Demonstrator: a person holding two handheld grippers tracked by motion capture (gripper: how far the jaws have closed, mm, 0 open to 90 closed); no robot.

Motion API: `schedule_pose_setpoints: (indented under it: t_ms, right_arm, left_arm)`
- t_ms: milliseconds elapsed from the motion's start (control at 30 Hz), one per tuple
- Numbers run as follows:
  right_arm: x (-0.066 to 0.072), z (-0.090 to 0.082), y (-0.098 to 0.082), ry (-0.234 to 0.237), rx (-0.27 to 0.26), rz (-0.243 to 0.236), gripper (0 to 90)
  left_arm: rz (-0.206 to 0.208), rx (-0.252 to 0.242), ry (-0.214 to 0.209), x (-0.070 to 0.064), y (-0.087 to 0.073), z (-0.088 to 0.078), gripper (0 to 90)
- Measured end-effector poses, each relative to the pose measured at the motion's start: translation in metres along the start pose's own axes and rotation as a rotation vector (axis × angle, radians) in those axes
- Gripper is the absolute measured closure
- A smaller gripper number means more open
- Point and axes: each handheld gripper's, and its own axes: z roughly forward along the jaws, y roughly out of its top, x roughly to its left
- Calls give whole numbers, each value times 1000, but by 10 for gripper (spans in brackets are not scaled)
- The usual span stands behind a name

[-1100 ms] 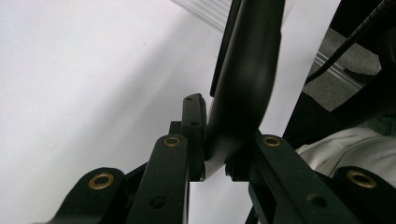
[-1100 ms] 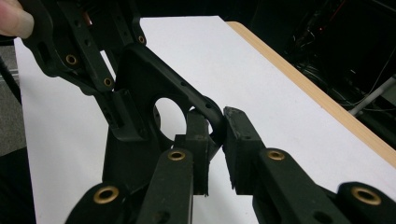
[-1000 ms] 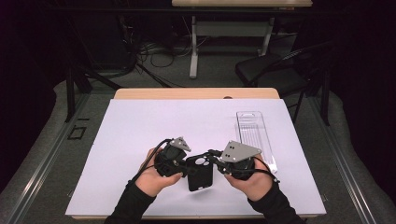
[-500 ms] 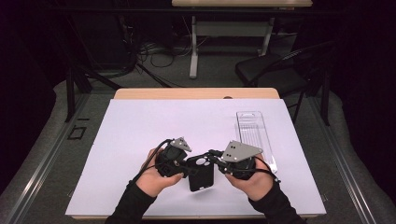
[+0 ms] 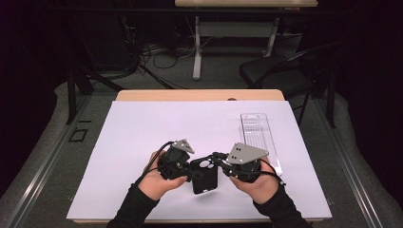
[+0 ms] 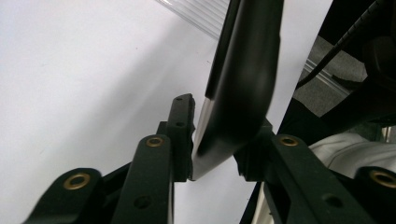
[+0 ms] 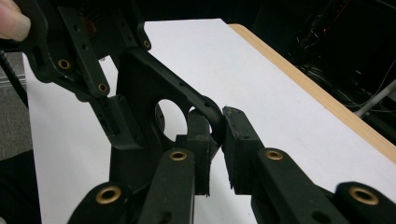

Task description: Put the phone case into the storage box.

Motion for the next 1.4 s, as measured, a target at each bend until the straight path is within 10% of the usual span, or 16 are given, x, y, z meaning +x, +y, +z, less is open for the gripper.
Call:
schedule_pose_setpoints:
  t_ms: [667, 1400]
  right_arm:
    - [-10, -5, -3, -26, 5, 10, 822]
    - [-35, -20, -12, -111, 8, 44, 822]
  left_arm:
    - [-25, -57, -24, 6, -2, -8, 469]
    - [-36, -108, 81, 25, -11, -22, 427]
